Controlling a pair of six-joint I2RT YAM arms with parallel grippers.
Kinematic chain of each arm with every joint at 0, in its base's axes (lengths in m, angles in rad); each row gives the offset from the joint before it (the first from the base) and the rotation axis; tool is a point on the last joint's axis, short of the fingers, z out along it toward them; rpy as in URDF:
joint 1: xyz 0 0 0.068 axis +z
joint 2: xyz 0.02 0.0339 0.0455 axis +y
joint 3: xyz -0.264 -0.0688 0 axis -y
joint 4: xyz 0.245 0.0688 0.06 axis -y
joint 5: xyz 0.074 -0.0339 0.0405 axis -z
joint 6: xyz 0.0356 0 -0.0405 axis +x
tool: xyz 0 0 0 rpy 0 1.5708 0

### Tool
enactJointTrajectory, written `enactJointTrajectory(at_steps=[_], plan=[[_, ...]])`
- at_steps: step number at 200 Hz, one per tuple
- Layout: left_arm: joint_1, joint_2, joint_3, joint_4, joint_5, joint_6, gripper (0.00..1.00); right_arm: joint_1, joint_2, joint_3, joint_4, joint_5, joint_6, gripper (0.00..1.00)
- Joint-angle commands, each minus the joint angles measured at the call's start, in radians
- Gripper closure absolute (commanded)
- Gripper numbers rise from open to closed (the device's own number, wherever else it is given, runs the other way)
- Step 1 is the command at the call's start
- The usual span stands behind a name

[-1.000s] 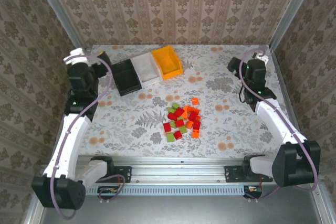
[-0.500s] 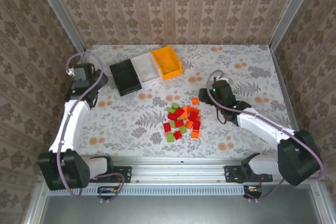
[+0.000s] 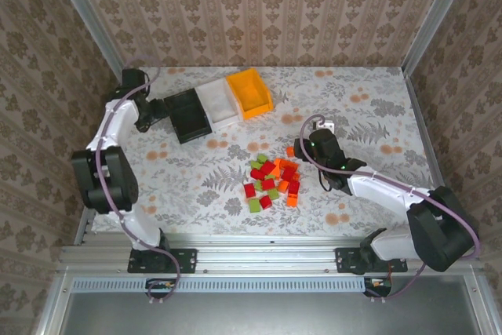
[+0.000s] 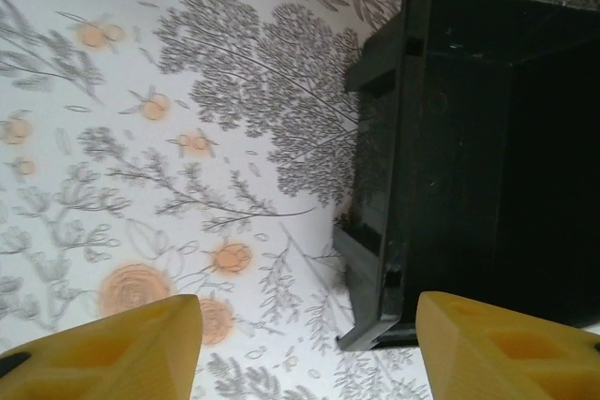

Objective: Sort the legos into containers by color

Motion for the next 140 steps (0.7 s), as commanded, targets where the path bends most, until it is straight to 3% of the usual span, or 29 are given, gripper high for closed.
enactJointTrajectory(at_steps=[1,35,64,88,140], plan=[[0.001,0.056,0.076,-0.005,0.099,0.017,0.44,0.008,-0.017,-0.010,0.030,0.036,-0.003,0.30],[-0.019,0.164,0.160,0.000,0.068,0.027,0.46,0.008,-0.001,-0.003,0.024,0.037,-0.003,0.30],[-0.048,0.246,0.223,-0.042,-0.060,0.032,0.51,0.009,-0.006,-0.001,0.022,0.037,-0.006,0.30],[-0.062,0.287,0.222,-0.021,-0.103,0.030,0.55,0.009,-0.013,-0.004,0.018,0.043,-0.009,0.31],[-0.096,0.324,0.231,0.013,-0.101,0.087,0.76,0.009,-0.020,-0.006,0.015,0.050,-0.014,0.32]])
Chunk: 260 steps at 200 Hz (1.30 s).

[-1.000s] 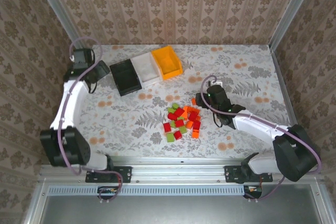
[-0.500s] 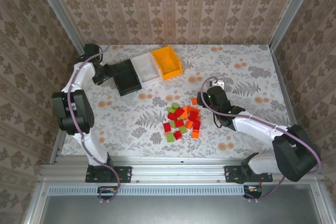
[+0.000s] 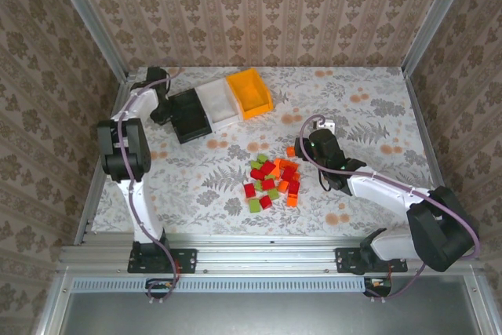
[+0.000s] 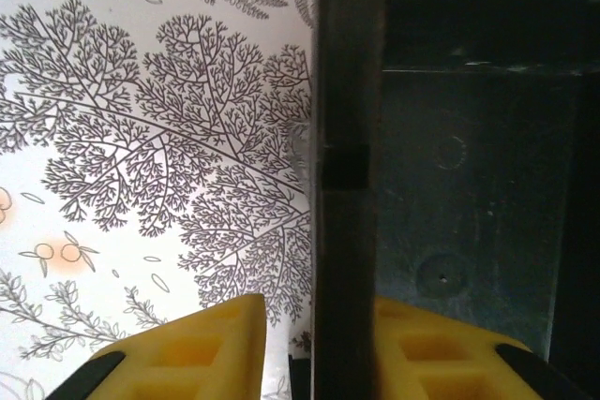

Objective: Sort the legos into containers by color

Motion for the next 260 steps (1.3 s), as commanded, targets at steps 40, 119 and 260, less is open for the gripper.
enactJointTrajectory(at_steps=[40,119,260], plan=[[-0.105,0.007,0.060,-0.009,-0.097,0.117,0.94,0.006,-0.020,-0.005,0.003,0.039,-0.011,0.32],[-0.299,0.083,0.195,-0.035,-0.055,0.115,1.00,0.006,-0.045,-0.011,-0.003,0.047,-0.010,0.32],[-0.345,0.145,0.248,-0.090,-0.019,0.153,0.49,0.006,0.137,0.109,-0.099,-0.063,-0.042,0.24]])
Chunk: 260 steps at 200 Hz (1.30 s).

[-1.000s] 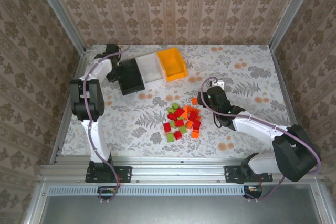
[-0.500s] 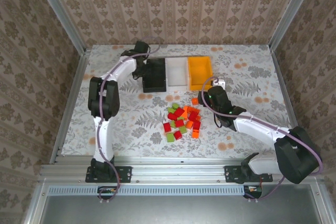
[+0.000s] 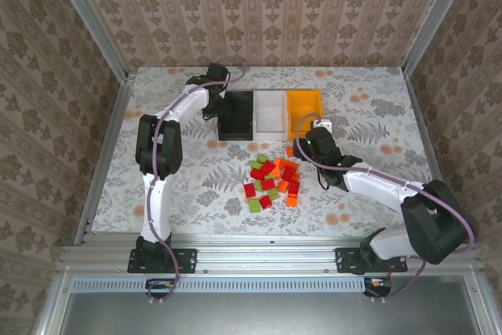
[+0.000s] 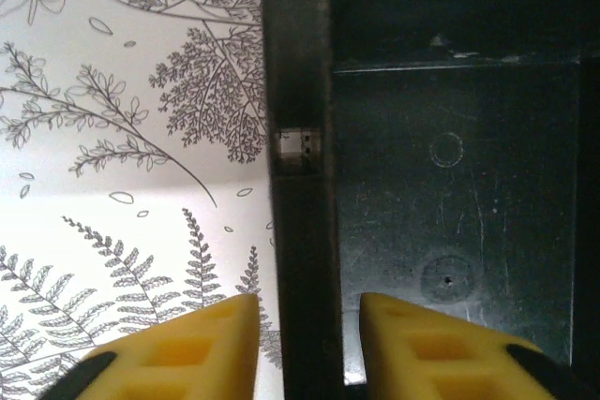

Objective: Sort the legos into containers by color

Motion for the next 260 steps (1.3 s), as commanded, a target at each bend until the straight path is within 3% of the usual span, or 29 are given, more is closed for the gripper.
enactJointTrajectory(at_steps=[1,45,57,68,72,98,121,158,217,260], plan=[[0.009,0.011,0.041,-0.055,0.001,0.027,0.48,0.006,0.059,0.055,-0.049,-0.054,-0.026,0.24],[0.015,-0.187,-0.013,-0.038,0.070,0.026,0.31,0.006,0.167,0.125,-0.096,-0.098,-0.025,0.23],[0.016,-0.281,-0.059,-0.019,0.082,0.015,0.21,0.006,0.198,0.149,-0.120,-0.094,-0.021,0.22],[0.015,-0.367,-0.111,0.012,0.093,-0.008,0.03,0.006,0.224,0.165,-0.129,-0.097,-0.019,0.22],[0.015,-0.397,-0.135,0.030,0.100,-0.019,0.00,0.006,0.232,0.169,-0.129,-0.101,-0.019,0.22],[0.016,-0.538,-0.274,0.118,0.171,-0.126,0.00,0.006,0.287,0.200,-0.144,-0.110,-0.011,0.20],[0.017,-0.596,-0.364,0.143,0.248,-0.139,0.00,0.006,0.322,0.222,-0.148,-0.130,-0.005,0.24],[0.017,-0.642,-0.485,0.203,0.278,-0.110,0.00,0.006,0.378,0.255,-0.153,-0.149,0.001,0.39],[0.014,-0.664,-0.545,0.254,0.354,-0.140,0.00,0.008,0.450,0.306,-0.163,-0.149,-0.005,0.39],[0.011,-0.662,-0.553,0.264,0.370,-0.160,0.02,0.034,0.470,0.326,-0.185,-0.083,-0.020,0.57]])
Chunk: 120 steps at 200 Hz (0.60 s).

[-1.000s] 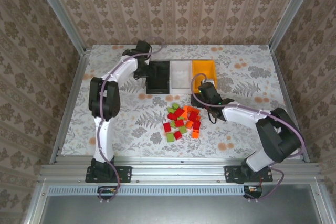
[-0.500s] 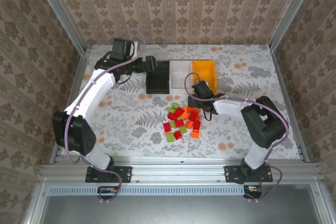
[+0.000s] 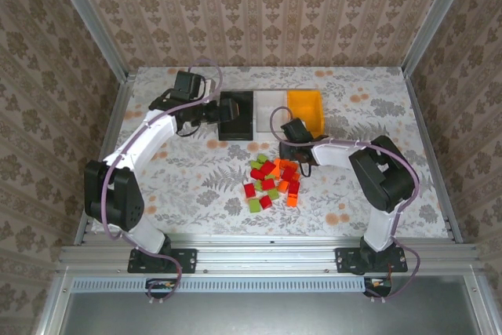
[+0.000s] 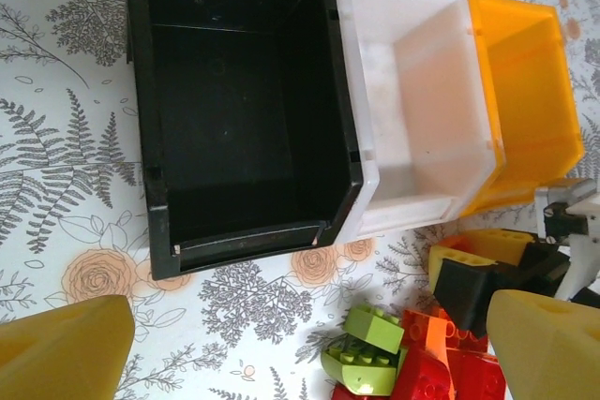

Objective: Sort the legos into containers by color

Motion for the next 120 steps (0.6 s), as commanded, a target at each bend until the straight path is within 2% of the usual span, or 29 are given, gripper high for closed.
enactJointTrajectory(at_steps=[1,30,120], plan=[[0.000,-0.026,-0.010,0.027,0.039,-0.027,0.03,0.025,0.020,0.022,-0.037,0.038,-0.006,0.57],[0.000,-0.036,-0.013,0.030,0.046,-0.040,0.03,0.048,0.013,0.022,-0.040,0.110,-0.023,0.61],[-0.005,-0.055,-0.028,0.056,0.079,-0.069,0.03,0.052,-0.103,0.017,-0.062,0.222,-0.070,0.63]])
